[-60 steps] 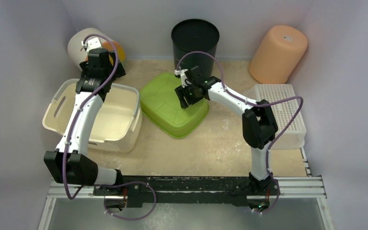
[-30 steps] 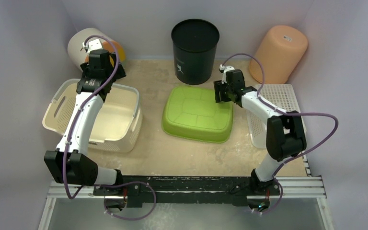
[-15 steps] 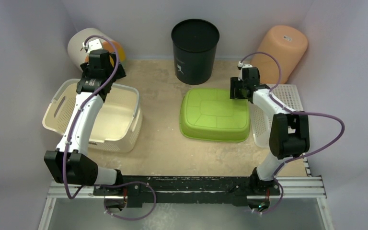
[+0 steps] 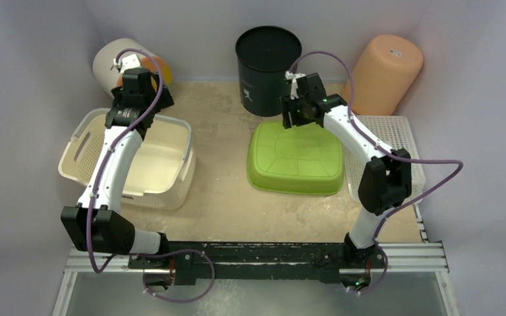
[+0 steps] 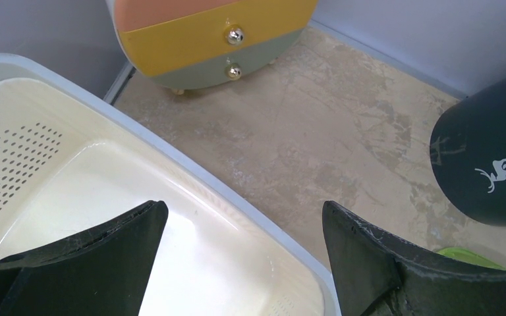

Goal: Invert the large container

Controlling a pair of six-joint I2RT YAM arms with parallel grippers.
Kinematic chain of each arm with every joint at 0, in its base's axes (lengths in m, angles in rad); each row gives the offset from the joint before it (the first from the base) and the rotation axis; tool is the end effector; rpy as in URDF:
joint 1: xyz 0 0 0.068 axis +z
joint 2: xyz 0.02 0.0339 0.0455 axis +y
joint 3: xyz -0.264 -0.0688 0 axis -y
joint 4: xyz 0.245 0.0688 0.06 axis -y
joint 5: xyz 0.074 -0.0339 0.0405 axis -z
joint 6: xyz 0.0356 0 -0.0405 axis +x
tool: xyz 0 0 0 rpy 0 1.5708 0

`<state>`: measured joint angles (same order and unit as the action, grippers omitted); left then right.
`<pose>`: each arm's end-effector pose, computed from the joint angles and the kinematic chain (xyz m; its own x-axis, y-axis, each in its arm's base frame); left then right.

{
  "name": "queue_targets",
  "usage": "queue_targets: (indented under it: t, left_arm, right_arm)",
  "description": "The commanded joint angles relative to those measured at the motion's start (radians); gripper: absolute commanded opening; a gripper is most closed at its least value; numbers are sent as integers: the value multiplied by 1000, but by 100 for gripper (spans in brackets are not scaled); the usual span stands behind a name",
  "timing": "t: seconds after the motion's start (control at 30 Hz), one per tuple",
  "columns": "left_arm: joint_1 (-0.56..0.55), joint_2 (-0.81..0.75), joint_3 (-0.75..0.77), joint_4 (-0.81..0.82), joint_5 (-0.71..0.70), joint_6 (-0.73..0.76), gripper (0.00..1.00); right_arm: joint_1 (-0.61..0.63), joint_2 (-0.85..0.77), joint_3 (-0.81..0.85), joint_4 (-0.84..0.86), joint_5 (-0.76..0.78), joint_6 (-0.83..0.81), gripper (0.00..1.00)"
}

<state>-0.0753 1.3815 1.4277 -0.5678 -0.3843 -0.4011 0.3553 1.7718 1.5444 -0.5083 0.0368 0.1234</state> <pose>0.3052 -0.0096 0.3907 -0.3581 -0.3360 -0.8711 -0.4282 0.8882 -0.1665 0.3813 0.1401 0.3019 -0.6641 -0.1152 -0.7388 -0.2422 0.9679 0.0667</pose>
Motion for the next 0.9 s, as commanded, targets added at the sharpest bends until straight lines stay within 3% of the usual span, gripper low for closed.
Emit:
queue_targets:
  t: [0.0,0.17,0.37,0.7,0.87]
  left_arm:
    - [-6,-8,42,-31,1,-28,89]
    - [-6,-39,15,-42,-13,-32,89]
    - [-6,-69,-66,-29,-27,-48,89]
    - [-6,-1,-70,-115,-177,-227,88]
    - [-6,11,-141,11,-181,-357,88]
  right_arm:
    - [82,30,142,-83,-106,-20,66]
    - [201,135,344,-142,-245,-17,65]
    - [251,148,440,-146,-191,-10,65]
    - [251,81,334,-138,-197,-11,65]
    - [252,54,283,-139,-197,-18,65]
